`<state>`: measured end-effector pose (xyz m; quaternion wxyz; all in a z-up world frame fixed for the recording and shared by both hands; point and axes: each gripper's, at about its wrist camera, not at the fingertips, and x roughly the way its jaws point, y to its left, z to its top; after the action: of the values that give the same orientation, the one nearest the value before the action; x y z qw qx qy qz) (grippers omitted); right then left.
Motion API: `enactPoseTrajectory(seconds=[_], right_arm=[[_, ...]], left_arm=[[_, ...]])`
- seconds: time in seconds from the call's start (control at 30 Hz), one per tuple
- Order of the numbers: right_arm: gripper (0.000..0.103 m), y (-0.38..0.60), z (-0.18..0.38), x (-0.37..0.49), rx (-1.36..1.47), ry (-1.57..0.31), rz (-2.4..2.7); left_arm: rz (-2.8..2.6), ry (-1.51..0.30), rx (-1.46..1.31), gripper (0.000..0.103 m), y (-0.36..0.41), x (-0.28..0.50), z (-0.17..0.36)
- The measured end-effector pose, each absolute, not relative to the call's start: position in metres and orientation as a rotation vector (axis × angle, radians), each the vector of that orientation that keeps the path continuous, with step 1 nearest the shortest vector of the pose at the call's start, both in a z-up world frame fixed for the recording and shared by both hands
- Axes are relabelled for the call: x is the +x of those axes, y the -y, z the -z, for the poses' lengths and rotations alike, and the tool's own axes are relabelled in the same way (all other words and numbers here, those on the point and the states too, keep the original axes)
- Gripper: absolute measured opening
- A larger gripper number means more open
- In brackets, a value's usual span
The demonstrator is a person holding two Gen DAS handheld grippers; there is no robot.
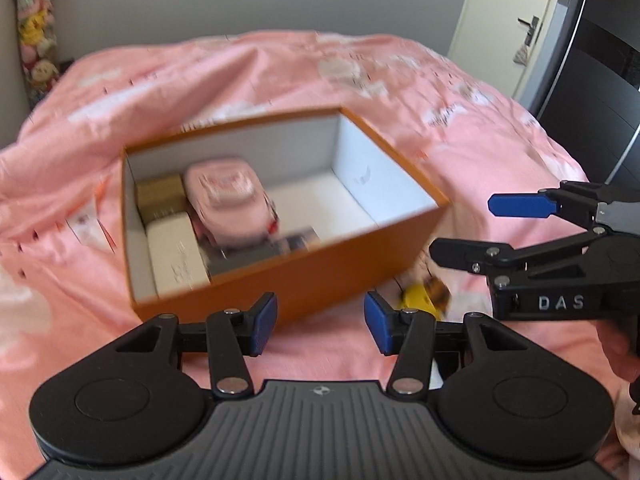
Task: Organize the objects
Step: 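Withdraw both grippers from the box toward the plush toys beside it, then grasp the black-and-white plush with the left gripper while the right gripper grasps the plush doll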
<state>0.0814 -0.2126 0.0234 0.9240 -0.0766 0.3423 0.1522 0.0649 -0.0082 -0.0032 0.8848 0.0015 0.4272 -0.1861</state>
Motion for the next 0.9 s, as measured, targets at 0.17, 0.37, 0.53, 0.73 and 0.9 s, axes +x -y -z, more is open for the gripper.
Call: enactPoseTrajectory(seconds=[0.17,0.37,0.53,0.73,0.9], right_arm=[[0.063,0.222,-0.007,0.071,-0.144,-0.801,-0.25],[0.055,0.236,0.01,0.058,-0.091,-0.883,-0.205],[0.055,0.242,0.016,0.055,-0.081,-0.903,-0.197],[0.054,0.239,0.014,0.052,-0.098,-0.901,-0.222],[0.049,0.237,0.017,0.054,-0.094,-0.928,-0.25]], left_arm=[[0.481,-0.982,-0.054,0.058,0.01,0.056,0.024],[0.57,-1.064,-0.07,0.058,0.027,0.051,0.041],[0.631,-1.051,-0.023,0.058,0.046,0.047,0.041],[0.674,-1.088,-0.004,0.062,0.062,0.048,0.049],[0.688,-1.112,-0.005,0.063,0.067,0.05,0.056]])
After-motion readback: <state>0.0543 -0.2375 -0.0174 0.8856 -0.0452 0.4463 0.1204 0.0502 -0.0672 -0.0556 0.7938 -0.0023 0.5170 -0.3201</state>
